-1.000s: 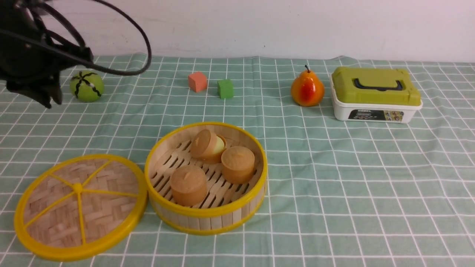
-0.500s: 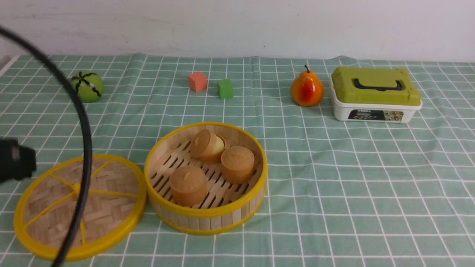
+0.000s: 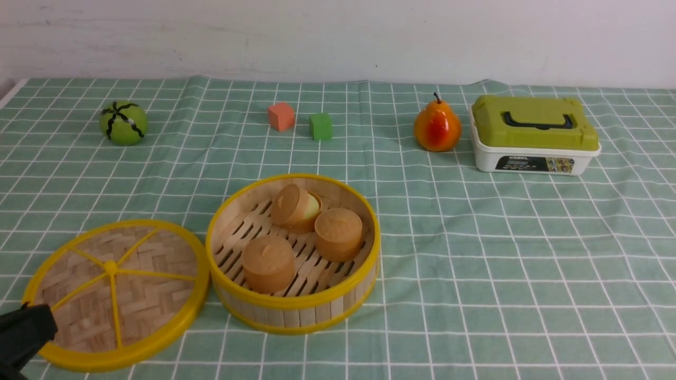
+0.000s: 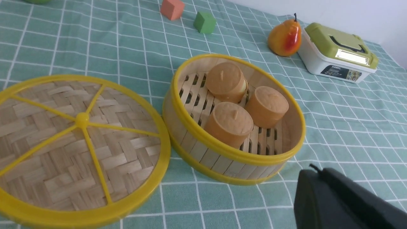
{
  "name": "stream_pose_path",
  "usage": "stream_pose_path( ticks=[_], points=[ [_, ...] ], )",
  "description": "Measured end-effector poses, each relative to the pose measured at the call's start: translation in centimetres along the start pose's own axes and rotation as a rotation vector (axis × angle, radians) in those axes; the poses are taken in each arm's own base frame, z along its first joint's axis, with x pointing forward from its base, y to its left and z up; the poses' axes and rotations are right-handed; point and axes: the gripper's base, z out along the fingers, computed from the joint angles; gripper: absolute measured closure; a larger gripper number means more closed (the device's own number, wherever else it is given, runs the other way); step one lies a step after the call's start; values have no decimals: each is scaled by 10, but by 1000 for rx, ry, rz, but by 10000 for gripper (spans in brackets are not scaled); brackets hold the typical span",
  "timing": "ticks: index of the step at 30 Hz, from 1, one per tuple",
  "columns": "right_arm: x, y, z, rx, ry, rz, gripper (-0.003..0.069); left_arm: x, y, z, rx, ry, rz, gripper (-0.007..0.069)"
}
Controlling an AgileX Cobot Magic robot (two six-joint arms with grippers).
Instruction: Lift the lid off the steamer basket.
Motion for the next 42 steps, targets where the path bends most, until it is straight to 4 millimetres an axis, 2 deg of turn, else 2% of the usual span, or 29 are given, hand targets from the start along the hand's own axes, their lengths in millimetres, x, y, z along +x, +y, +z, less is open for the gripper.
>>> stream_pose_path(
  ticks=[20, 26, 32, 33, 34, 35, 38, 39, 42],
  points=[
    [0, 0, 0, 0, 0, 0, 418, 3, 0, 0, 3, 25, -3, 636],
    [0, 0, 0, 0, 0, 0, 418, 4, 4, -3, -27, -33, 47, 633],
    [0, 0, 0, 0, 0, 0, 418, 34, 25, -1, -104, -109, 36, 629],
    [0, 0, 0, 0, 0, 0, 418, 47, 33, 2, -122, -145, -8, 627],
    [0, 0, 0, 0, 0, 0, 418, 48, 34, 2, -123, -150, -24, 627],
    [0, 0, 0, 0, 0, 0, 418, 64, 43, 7, -139, -191, -55, 627],
    [0, 0, 0, 0, 0, 0, 418, 80, 53, 10, -148, -238, -82, 627],
    [0, 0, 0, 0, 0, 0, 418, 91, 58, 13, -156, -241, -102, 626],
    [0, 0, 0, 0, 0, 0, 418, 98, 62, 13, -183, -204, -106, 624]
  ],
)
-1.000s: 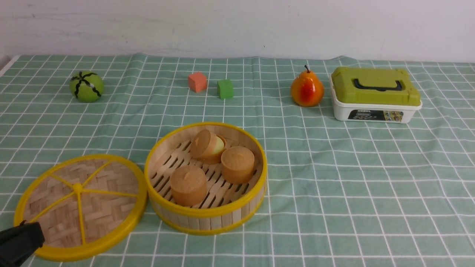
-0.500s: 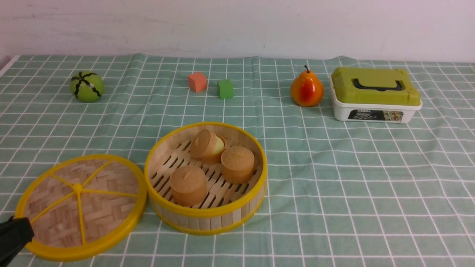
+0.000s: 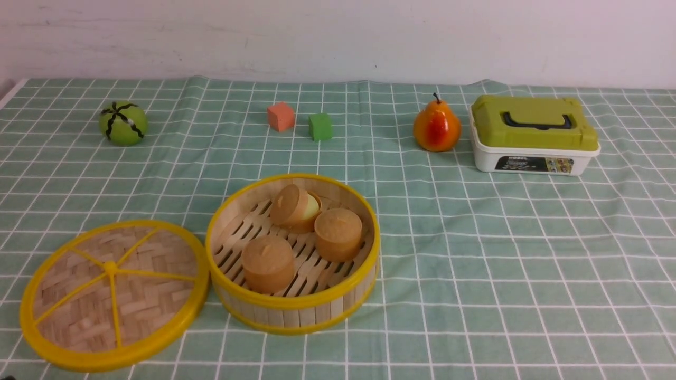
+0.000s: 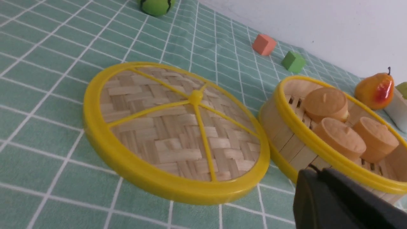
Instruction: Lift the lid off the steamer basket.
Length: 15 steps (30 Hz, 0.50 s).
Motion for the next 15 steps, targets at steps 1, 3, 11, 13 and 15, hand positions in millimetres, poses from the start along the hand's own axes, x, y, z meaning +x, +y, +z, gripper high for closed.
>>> stream_pose_path(
  ticks=[1, 3, 11, 13, 15],
  points=[
    [0, 0, 0, 0, 0, 0, 418, 2, 1, 0, -16, 25, 1, 624],
    [0, 0, 0, 0, 0, 0, 418, 6, 4, 0, -37, 61, 1, 624],
    [0, 0, 0, 0, 0, 0, 418, 12, 6, 0, -46, 123, 10, 620],
    [0, 0, 0, 0, 0, 0, 418, 12, 6, 0, -47, 124, 10, 620],
    [0, 0, 0, 0, 0, 0, 418, 12, 6, 0, -47, 124, 10, 620]
  ],
)
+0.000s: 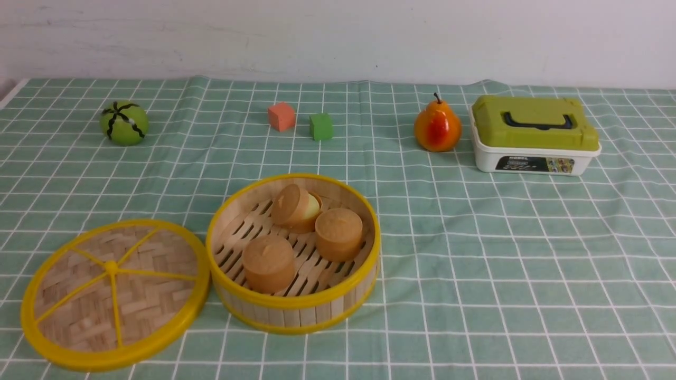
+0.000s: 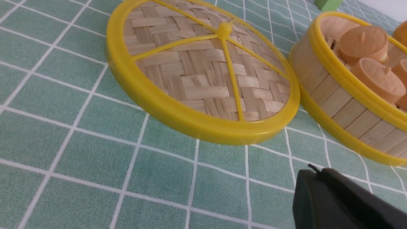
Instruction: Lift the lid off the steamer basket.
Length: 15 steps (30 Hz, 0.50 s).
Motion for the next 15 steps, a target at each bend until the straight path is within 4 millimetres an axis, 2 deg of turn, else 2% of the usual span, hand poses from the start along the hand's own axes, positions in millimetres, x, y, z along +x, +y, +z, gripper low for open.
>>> stream_pose_path(
  ticks=[15],
  points=[
    [0, 0, 0, 0, 0, 0, 418, 0, 0, 0, 0, 1, -3, 609]
  ],
)
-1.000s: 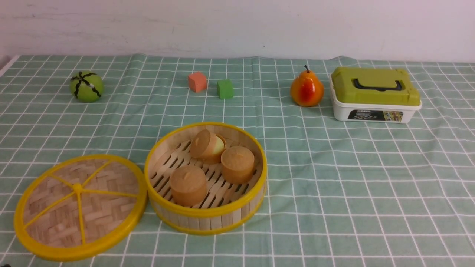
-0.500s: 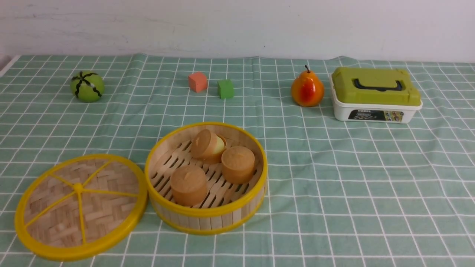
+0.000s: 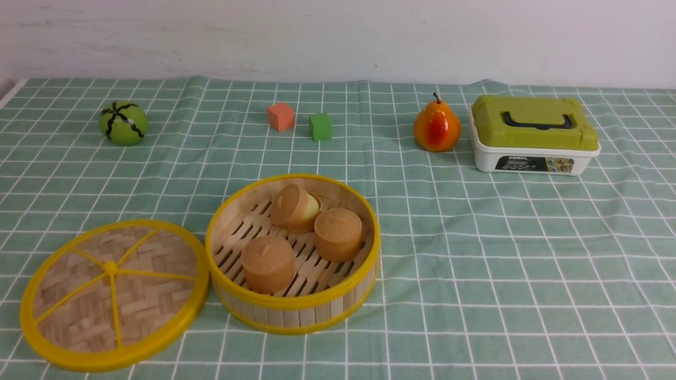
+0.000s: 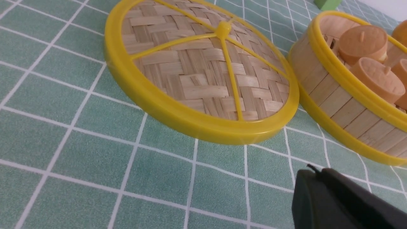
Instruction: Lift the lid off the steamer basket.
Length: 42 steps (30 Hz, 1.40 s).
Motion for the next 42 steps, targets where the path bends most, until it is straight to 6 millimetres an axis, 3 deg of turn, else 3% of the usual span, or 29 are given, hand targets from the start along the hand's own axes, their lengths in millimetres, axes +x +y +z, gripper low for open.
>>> stream_pose_path(
  ticks=[42],
  points=[
    [0, 0, 0, 0, 0, 0, 418, 0, 0, 0, -1, 1, 0, 580]
  ],
)
